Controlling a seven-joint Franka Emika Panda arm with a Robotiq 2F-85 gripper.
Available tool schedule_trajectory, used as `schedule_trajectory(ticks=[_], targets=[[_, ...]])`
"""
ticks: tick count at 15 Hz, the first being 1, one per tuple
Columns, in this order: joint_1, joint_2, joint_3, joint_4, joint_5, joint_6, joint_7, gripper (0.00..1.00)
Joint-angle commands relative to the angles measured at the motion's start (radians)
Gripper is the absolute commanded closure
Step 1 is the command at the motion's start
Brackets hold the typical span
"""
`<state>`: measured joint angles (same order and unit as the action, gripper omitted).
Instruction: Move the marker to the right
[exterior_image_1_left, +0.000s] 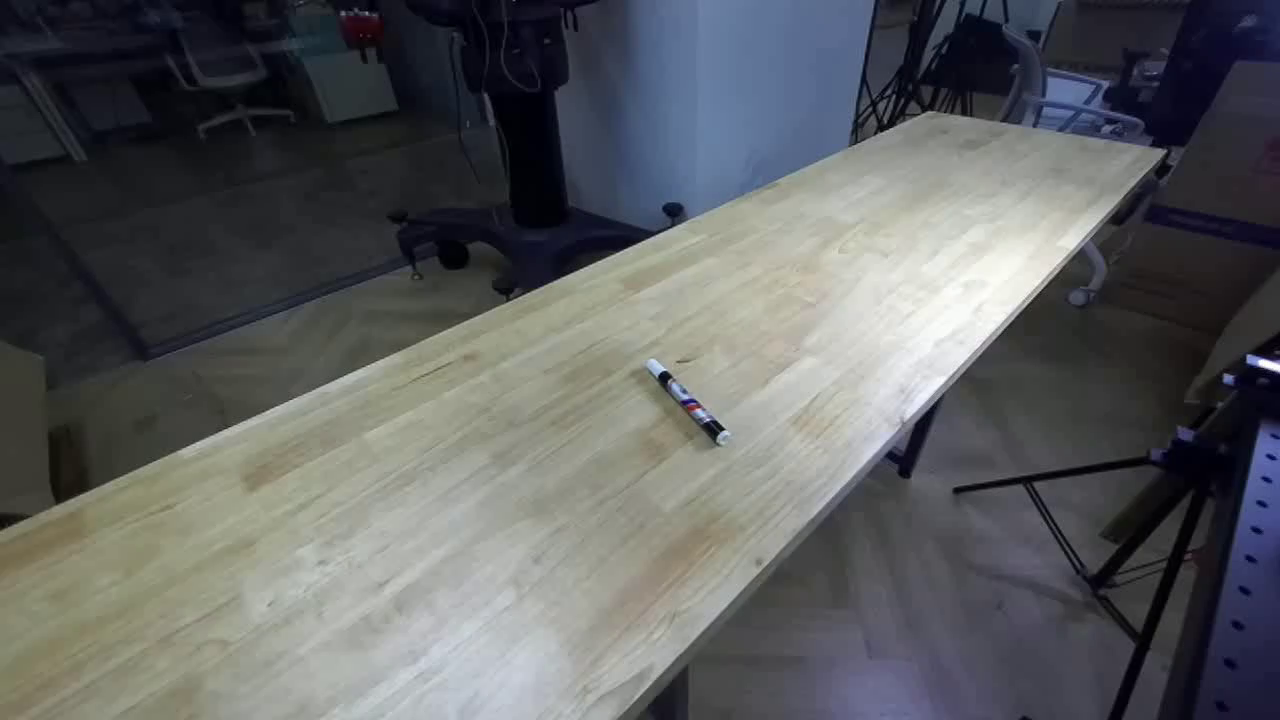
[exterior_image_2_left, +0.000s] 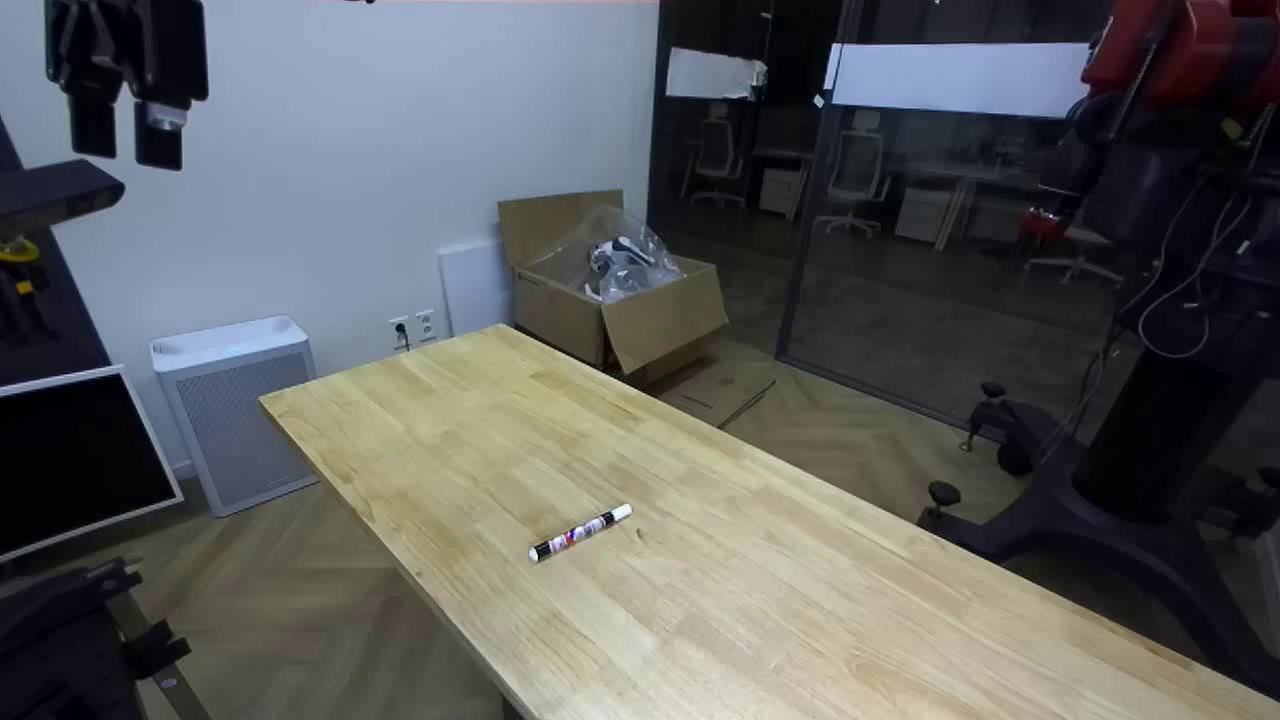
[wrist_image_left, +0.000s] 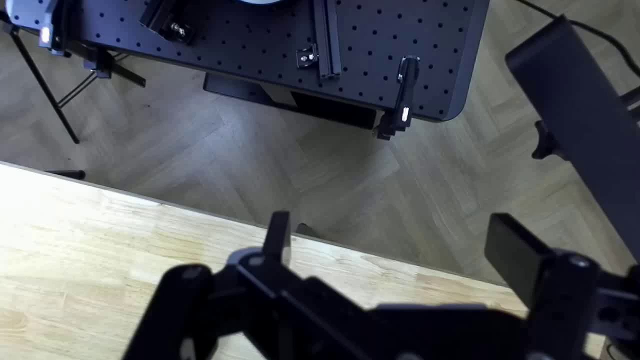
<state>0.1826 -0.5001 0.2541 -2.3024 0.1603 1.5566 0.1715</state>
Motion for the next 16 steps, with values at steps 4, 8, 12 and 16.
schedule_trajectory(ticks=[4,8,12,16], targets=[[0.005,0.001,-0.004,0.002,-0.002,0.000,0.002,0.00],[0.005,0.001,-0.004,0.002,-0.002,0.000,0.002,0.00],[-0.002,-0.007,0.003,-0.005,-0.018,0.019,0.020,0.00],[-0.044,-0.011,-0.011,-0.034,-0.121,0.141,0.033,0.00]])
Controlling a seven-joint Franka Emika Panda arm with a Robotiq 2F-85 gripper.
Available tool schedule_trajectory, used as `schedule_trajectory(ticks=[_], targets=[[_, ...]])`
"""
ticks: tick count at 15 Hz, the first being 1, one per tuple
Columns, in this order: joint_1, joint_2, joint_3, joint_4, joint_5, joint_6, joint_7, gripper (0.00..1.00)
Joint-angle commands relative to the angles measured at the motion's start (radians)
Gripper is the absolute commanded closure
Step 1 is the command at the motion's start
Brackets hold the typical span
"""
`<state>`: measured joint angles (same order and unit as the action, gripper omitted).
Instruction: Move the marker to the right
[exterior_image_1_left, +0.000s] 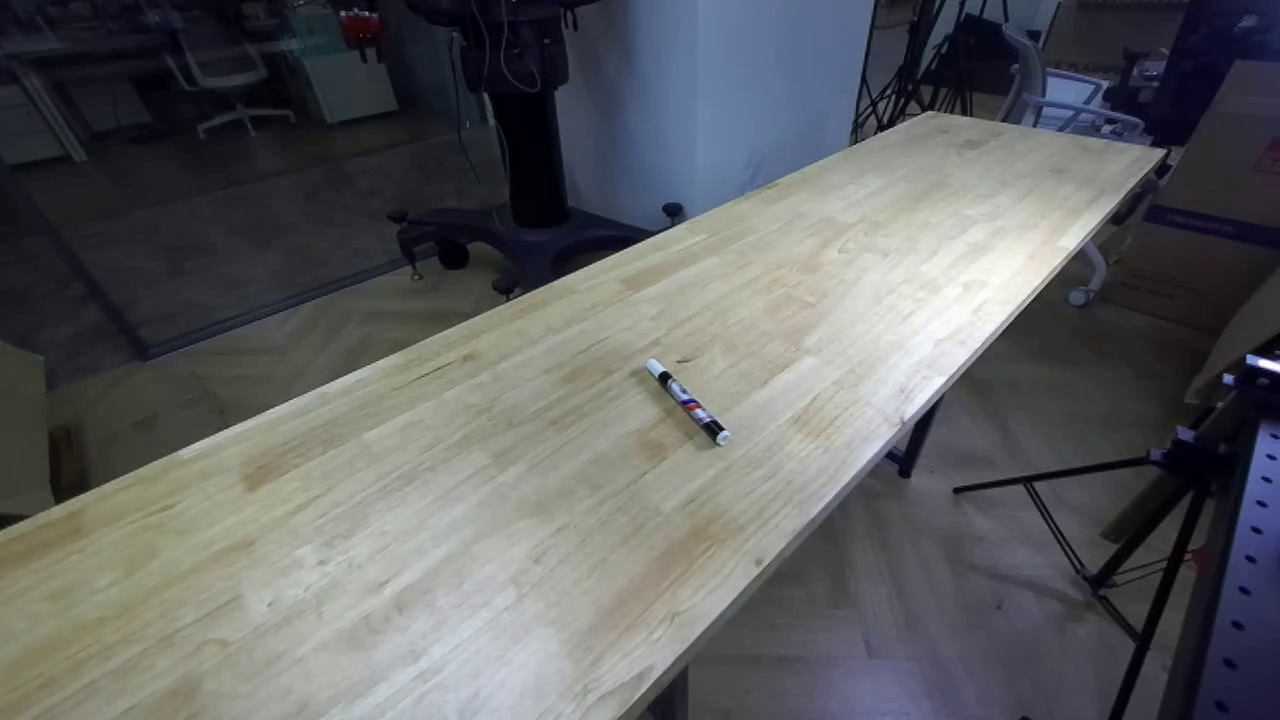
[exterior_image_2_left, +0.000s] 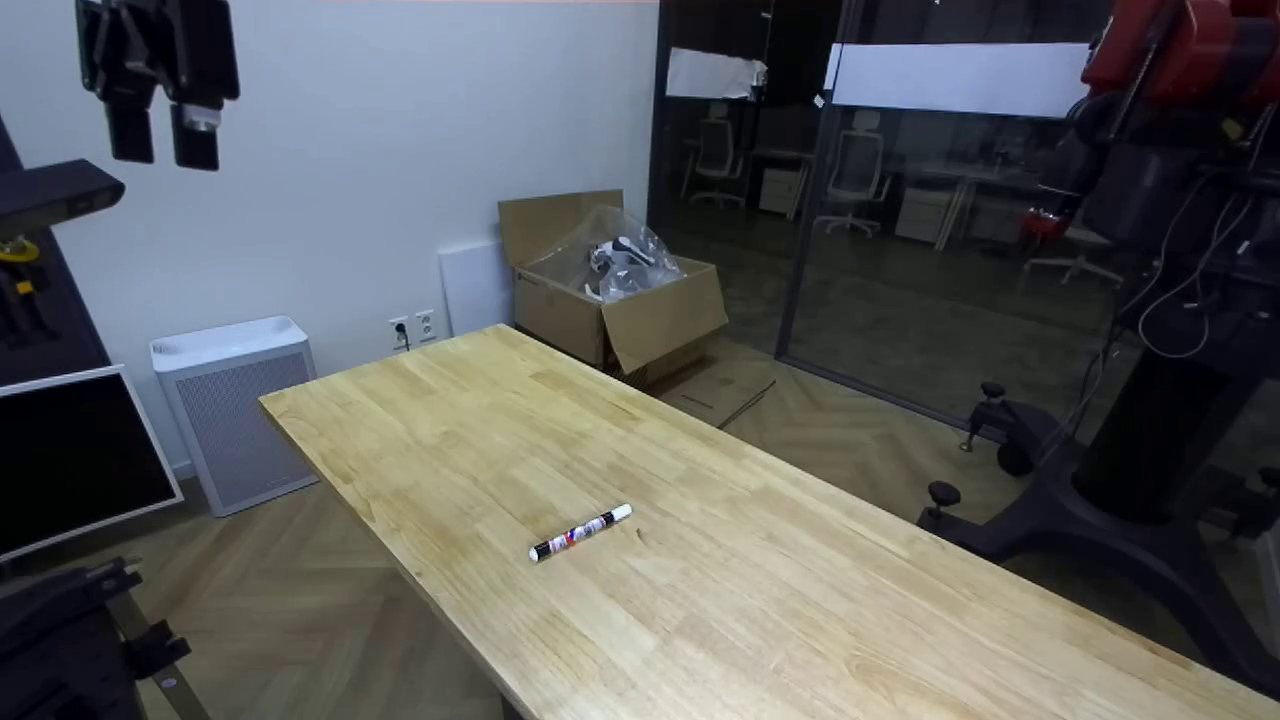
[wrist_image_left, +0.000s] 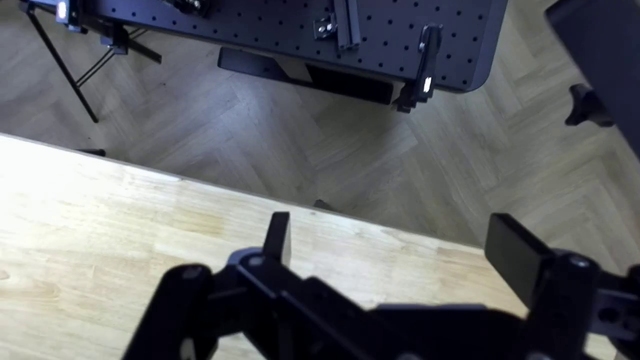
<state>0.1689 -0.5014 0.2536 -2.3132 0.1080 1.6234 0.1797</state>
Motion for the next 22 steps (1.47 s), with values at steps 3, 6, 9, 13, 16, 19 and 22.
schedule_trajectory(ticks=[3,6,9,13,16,19,22], targets=[[-0.082,0.011,-0.056,-0.061,-0.155,0.207,0.010,0.00],[-0.119,0.056,-0.146,-0.094,-0.122,0.345,-0.048,0.00],[-0.127,0.124,-0.234,-0.102,-0.022,0.447,-0.144,0.00],[-0.143,0.151,-0.250,-0.112,-0.020,0.460,-0.170,0.00],[-0.142,0.153,-0.244,-0.112,-0.021,0.460,-0.170,0.00],[-0.141,0.147,-0.243,-0.112,-0.021,0.460,-0.170,0.00],[-0.141,0.146,-0.243,-0.112,-0.021,0.459,-0.170,0.00]])
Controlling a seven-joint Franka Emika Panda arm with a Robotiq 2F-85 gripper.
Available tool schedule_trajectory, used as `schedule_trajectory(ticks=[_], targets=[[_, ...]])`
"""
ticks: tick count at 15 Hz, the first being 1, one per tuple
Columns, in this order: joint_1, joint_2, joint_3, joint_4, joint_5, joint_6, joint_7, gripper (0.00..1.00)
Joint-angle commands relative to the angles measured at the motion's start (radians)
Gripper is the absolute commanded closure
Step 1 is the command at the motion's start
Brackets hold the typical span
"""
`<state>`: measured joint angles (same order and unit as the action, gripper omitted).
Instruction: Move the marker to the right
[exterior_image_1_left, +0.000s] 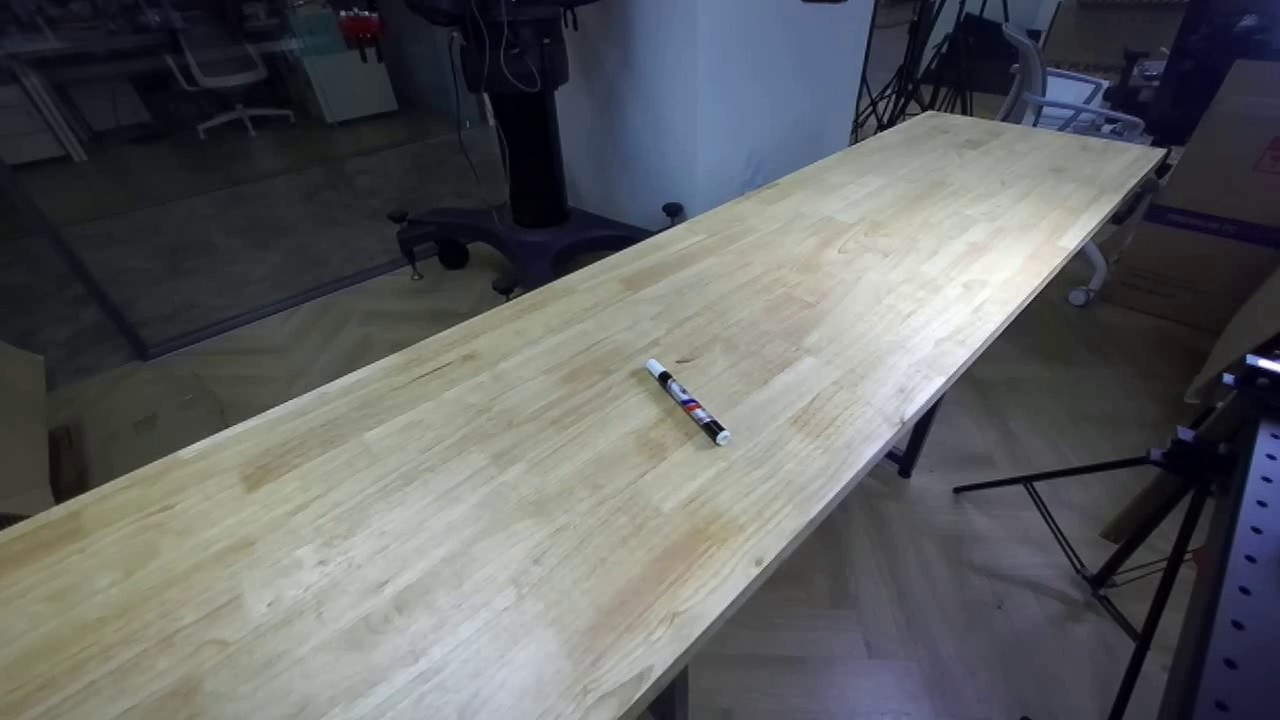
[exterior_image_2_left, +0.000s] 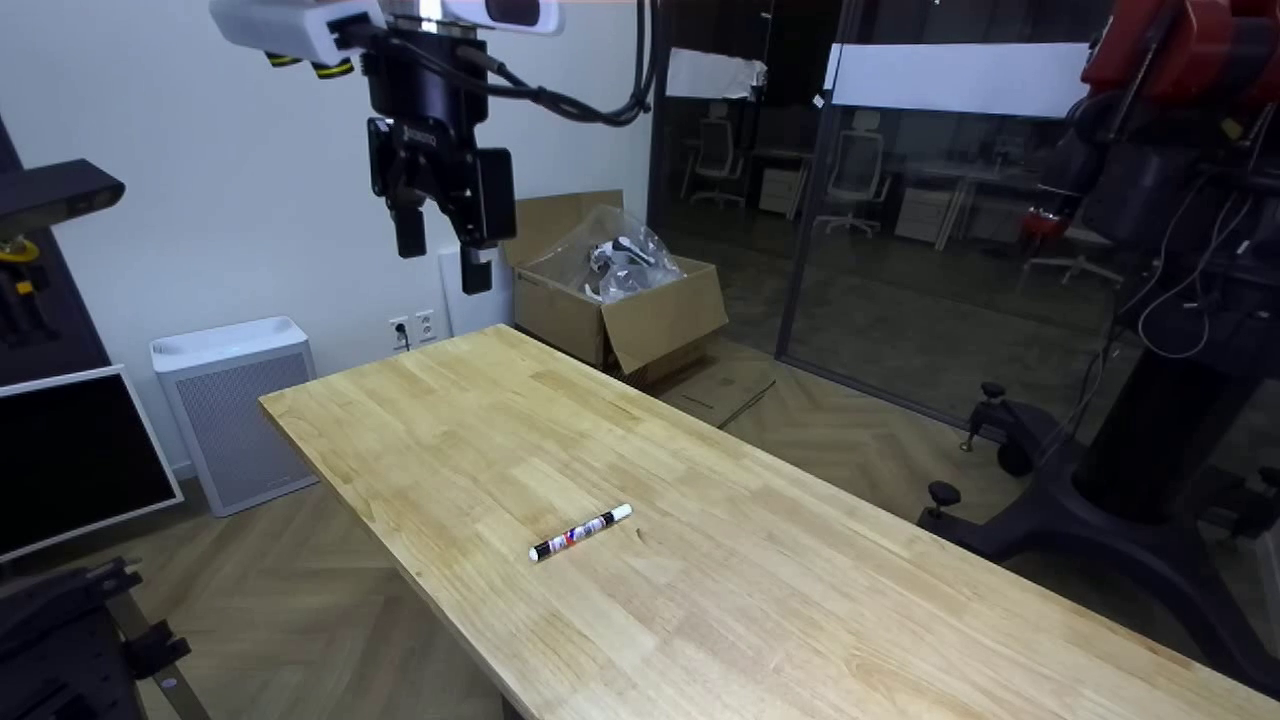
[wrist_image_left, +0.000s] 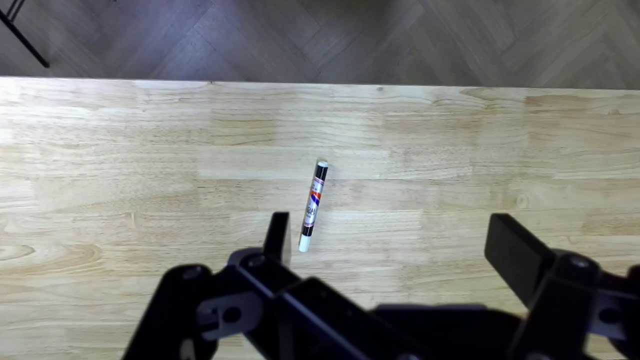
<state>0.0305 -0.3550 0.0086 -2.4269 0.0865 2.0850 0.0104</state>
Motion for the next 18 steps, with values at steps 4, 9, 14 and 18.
schedule_trajectory(ticks=[4,9,14,18], targets=[[-0.009,0.053,0.011,0.004,-0.007,0.131,0.033,0.00],[-0.021,0.263,0.025,0.012,-0.040,0.379,0.117,0.00],[-0.014,0.497,0.006,0.051,-0.215,0.474,0.236,0.00],[0.014,0.644,-0.034,0.088,-0.280,0.566,0.282,0.00]])
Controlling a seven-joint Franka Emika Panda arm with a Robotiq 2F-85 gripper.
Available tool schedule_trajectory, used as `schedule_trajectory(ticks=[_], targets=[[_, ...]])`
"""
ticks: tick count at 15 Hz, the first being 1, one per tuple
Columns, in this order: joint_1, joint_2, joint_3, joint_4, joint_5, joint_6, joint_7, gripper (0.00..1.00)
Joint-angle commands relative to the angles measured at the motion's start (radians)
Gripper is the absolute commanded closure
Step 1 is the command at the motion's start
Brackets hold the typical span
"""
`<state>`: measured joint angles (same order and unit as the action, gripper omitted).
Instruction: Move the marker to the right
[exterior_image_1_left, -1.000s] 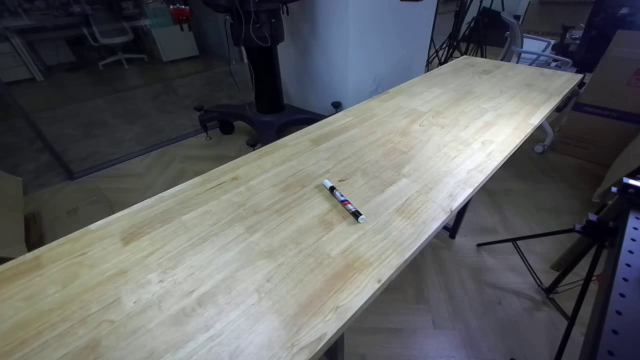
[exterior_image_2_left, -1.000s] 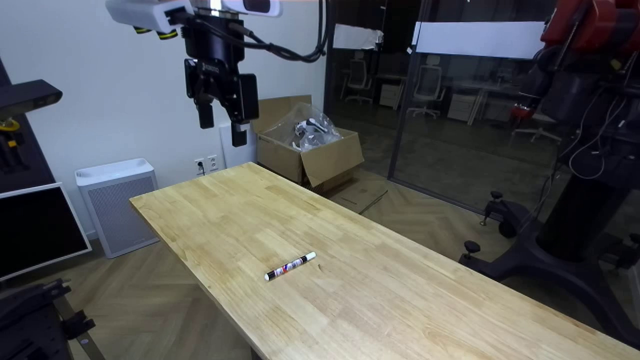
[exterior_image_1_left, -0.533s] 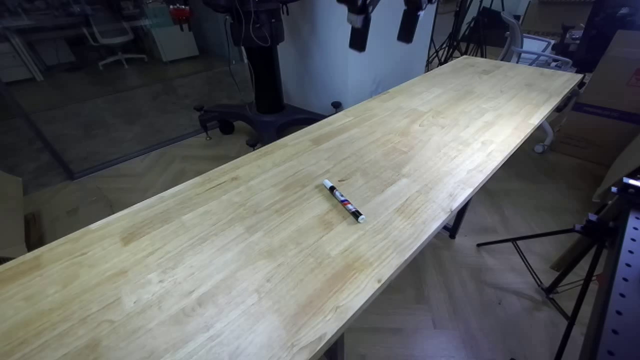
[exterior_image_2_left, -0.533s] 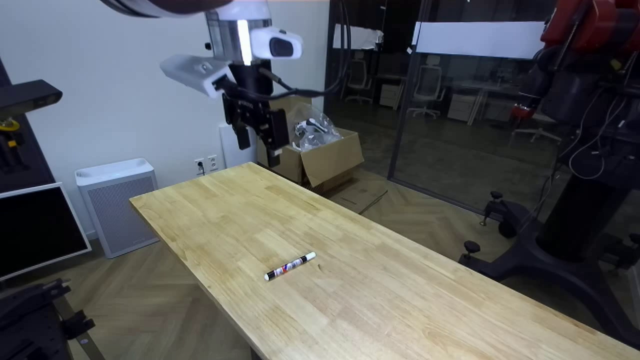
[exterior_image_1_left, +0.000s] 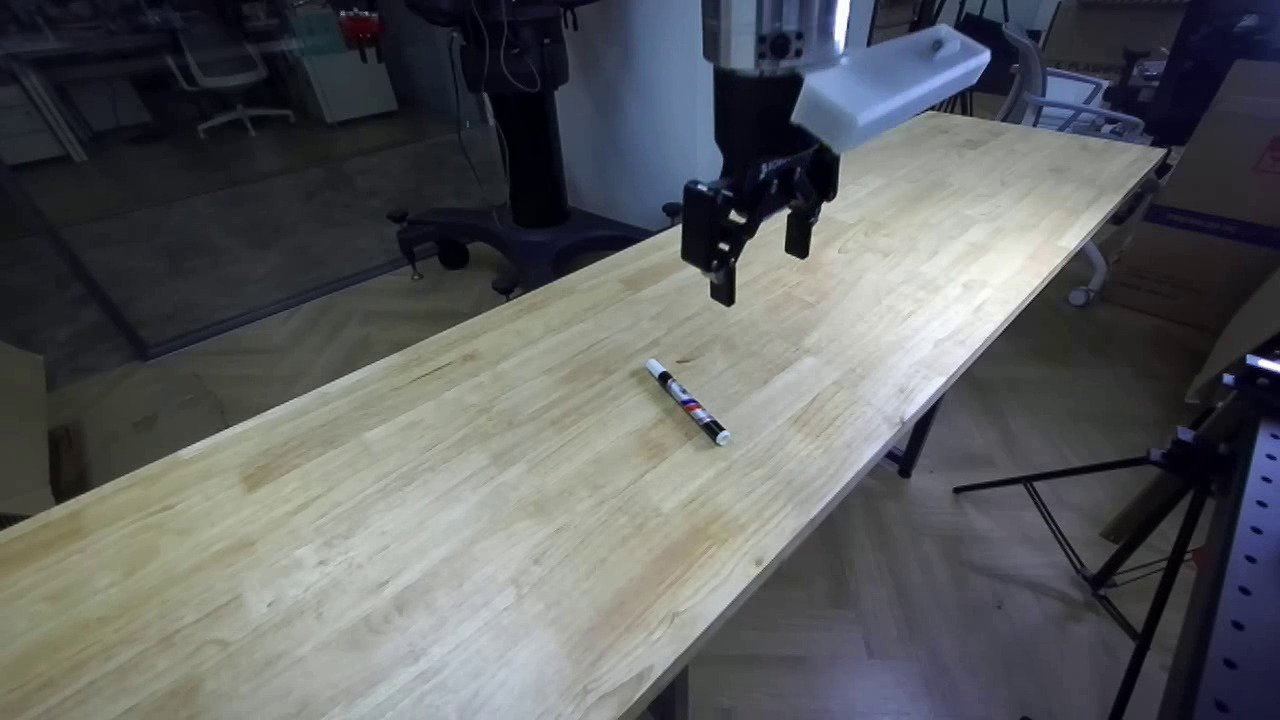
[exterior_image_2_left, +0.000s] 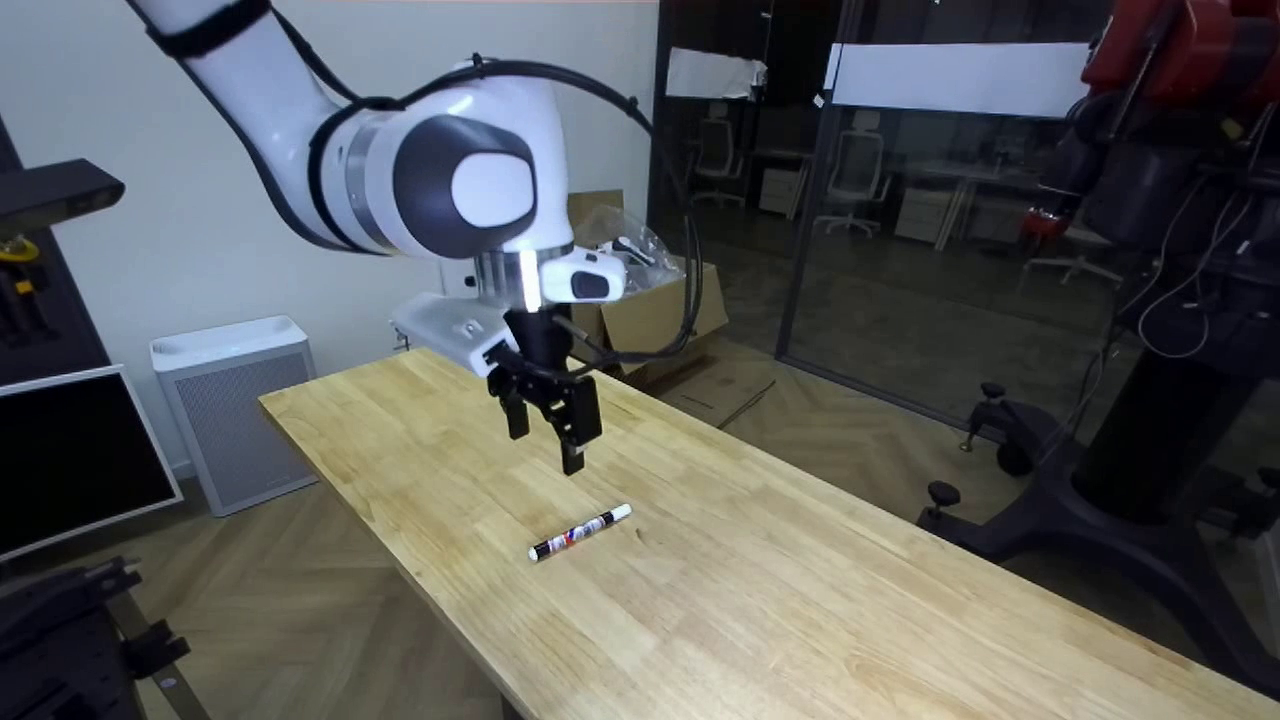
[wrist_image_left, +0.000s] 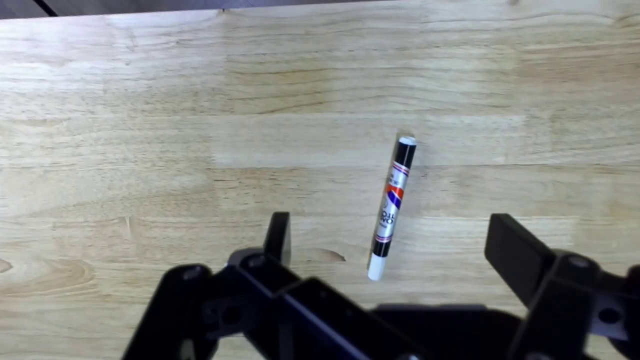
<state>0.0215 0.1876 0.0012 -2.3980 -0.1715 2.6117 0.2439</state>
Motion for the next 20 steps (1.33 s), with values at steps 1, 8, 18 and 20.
schedule_trajectory(ticks=[1,8,18,20], targets=[[0.016,0.132,-0.014,0.069,0.040,0.039,0.019,0.00],[0.019,0.215,-0.004,0.081,0.185,0.033,-0.048,0.00],[0.008,0.362,-0.004,0.173,0.239,0.086,-0.036,0.00],[0.005,0.408,-0.006,0.206,0.252,0.106,-0.041,0.00]])
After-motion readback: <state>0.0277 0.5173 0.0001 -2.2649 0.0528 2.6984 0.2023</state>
